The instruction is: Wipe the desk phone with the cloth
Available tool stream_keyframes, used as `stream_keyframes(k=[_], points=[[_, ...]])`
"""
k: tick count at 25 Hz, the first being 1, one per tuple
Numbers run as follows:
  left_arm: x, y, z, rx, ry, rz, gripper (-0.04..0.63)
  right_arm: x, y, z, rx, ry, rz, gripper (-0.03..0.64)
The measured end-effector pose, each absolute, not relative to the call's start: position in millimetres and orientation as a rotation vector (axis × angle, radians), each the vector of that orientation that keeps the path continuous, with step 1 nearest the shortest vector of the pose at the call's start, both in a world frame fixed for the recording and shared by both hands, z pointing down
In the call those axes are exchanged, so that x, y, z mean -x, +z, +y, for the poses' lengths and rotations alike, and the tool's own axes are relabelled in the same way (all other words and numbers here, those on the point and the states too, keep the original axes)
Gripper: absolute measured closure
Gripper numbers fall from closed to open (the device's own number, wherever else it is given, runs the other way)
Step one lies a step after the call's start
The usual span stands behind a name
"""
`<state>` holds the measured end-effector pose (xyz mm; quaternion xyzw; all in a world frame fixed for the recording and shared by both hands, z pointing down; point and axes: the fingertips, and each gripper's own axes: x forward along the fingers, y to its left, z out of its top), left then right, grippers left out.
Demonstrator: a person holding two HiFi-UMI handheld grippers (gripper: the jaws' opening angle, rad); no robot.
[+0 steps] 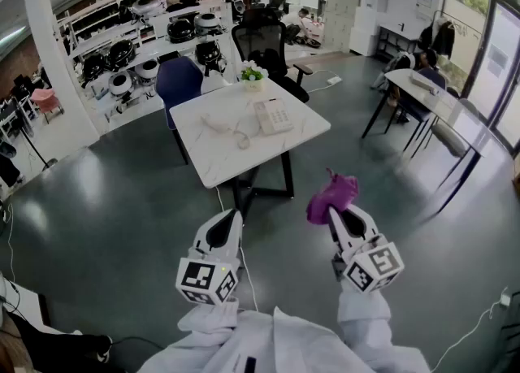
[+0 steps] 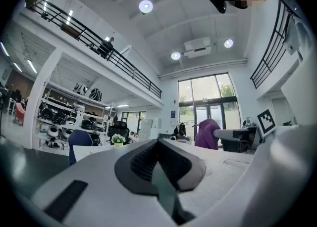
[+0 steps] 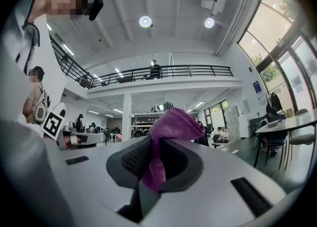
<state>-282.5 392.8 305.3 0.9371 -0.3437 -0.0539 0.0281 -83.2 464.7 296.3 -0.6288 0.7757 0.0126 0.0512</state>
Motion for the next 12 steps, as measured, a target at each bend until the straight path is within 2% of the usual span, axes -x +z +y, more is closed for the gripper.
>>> stream_keyframes(k=[12], points=[[263, 310, 381, -2.876, -0.150, -1.082, 0.597, 59, 302, 451, 1.906, 0.024, 2.365, 0.587]])
